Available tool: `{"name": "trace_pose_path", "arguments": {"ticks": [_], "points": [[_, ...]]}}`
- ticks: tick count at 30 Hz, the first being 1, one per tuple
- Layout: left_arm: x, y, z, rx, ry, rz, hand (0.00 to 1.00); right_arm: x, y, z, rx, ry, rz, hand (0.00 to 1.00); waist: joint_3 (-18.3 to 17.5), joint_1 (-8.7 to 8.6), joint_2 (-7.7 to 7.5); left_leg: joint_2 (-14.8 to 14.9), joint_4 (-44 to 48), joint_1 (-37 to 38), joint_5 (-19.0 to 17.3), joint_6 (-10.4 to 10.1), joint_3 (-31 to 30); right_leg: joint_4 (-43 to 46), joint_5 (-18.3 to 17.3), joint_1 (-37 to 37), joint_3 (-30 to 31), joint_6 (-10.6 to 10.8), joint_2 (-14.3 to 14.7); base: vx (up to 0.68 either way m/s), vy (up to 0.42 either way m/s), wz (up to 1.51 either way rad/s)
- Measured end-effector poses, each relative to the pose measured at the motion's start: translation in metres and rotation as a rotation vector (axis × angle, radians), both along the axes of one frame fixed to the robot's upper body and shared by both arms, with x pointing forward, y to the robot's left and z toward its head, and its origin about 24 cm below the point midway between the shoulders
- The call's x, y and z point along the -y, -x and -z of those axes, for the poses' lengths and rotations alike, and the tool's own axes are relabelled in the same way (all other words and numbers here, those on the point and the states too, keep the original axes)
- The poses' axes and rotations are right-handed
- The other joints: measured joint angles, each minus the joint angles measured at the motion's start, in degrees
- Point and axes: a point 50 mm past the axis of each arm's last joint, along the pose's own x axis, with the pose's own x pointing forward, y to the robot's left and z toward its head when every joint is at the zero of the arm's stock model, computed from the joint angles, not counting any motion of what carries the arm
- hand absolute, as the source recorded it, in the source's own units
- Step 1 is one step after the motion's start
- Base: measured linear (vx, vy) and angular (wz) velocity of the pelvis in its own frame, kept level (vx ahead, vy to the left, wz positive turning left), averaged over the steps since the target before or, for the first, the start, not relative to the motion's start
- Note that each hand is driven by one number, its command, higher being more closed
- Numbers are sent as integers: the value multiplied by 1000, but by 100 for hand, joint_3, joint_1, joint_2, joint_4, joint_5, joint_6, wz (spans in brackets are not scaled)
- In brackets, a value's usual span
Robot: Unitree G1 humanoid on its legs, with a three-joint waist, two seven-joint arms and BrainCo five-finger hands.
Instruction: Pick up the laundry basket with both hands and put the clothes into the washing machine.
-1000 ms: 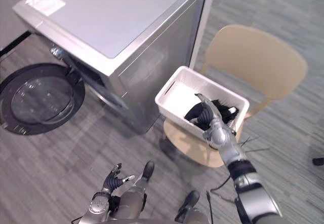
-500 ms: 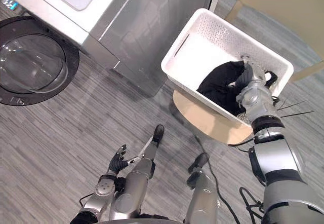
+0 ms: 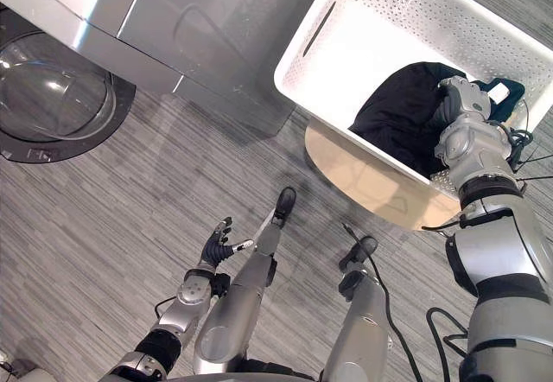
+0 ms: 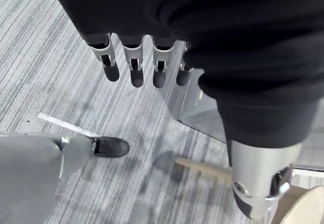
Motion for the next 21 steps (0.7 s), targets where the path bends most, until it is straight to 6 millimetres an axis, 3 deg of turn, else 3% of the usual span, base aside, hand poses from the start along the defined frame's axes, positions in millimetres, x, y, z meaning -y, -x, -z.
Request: {"name": "trace_pose_path", "arguments": {"ticks": [4,7,10,13,15,16,21], "points": [[5,0,0,-4,31,-24,0,-19,-6,4,55,-115,-58,100,12,-61,-19,20,2,135,15,-14,47,75,-11,45,99,-23,8,2,-67,-8],[1,0,0,-10,39,-54,0,-33,-7,4,136,-204,-104,100,32,-200,-50,25,2,416,15,-13,45,-46,-7,368,97,-24,41,23,-63,-3],[-10,1,3,-21,43,-110,0,-47,1,-8,299,-304,-172,100,44,-298,-75,63,0,799,14,-14,32,-314,25,858,76,-16,143,-9,-53,-2],[-27,12,12,-63,23,-175,0,-75,16,-19,479,-400,-289,100,-35,-431,-212,114,-2,1119,10,-16,41,-570,59,1259,87,-22,230,-33,-57,-7],[-39,25,22,-112,14,-219,0,-88,29,-10,547,-491,-341,100,-194,-499,-364,123,-3,1233,8,-17,40,-677,60,1426,73,-16,250,-16,-61,2],[-48,39,35,-181,6,-261,0,-95,43,9,569,-573,-357,100,-425,-553,-532,116,-6,1362,6,-17,34,-771,69,1600,48,0,299,8,-81,4],[-67,69,52,-278,0,-358,0,-112,76,43,577,-741,-403,100,-956,-657,-729,108,-8,1722,-6,-29,25,-1127,134,2163,-56,49,366,4,-37,6]]}}
